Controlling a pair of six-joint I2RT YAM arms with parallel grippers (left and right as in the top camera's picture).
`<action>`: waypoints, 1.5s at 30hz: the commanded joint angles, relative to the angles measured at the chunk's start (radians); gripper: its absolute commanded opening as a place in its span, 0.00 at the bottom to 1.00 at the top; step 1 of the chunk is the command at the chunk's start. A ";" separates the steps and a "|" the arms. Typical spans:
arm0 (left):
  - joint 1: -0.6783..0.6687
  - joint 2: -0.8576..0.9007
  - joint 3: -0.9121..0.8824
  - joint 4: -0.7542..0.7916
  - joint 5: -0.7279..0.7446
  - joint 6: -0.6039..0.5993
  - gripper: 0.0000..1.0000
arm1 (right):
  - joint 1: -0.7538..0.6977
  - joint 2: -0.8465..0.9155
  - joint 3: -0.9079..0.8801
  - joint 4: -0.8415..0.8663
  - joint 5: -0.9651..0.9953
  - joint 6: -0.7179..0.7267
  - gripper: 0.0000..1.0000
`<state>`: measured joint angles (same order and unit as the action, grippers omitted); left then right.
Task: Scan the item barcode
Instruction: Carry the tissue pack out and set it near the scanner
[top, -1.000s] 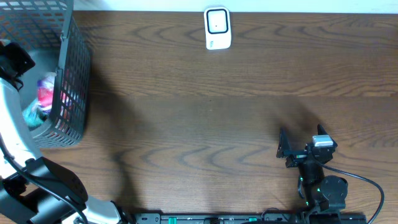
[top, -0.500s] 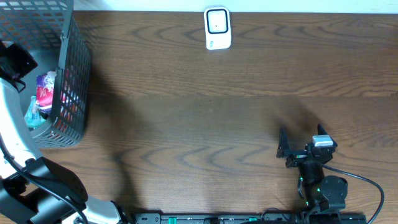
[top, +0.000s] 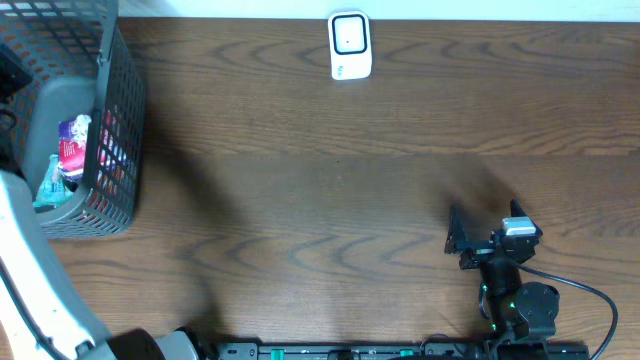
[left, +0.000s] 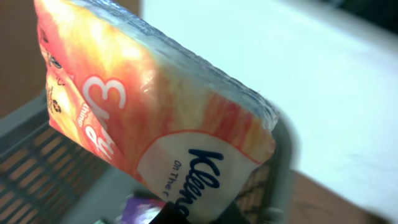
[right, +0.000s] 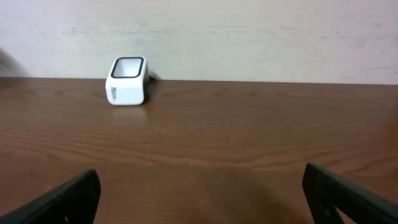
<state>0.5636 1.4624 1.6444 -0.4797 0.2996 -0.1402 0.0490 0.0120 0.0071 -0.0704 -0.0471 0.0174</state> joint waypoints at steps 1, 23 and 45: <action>-0.030 -0.010 0.014 0.008 0.181 -0.023 0.07 | -0.008 -0.005 -0.001 -0.004 0.008 0.004 0.99; -0.615 0.135 0.008 -0.094 0.277 0.159 0.07 | -0.008 -0.005 -0.001 -0.004 0.008 0.004 0.99; -0.937 0.580 0.008 -0.196 0.277 0.245 0.13 | -0.008 -0.005 -0.001 -0.005 0.008 0.004 0.99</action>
<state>-0.3603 2.0243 1.6447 -0.6651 0.5671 0.0875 0.0490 0.0120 0.0071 -0.0704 -0.0475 0.0174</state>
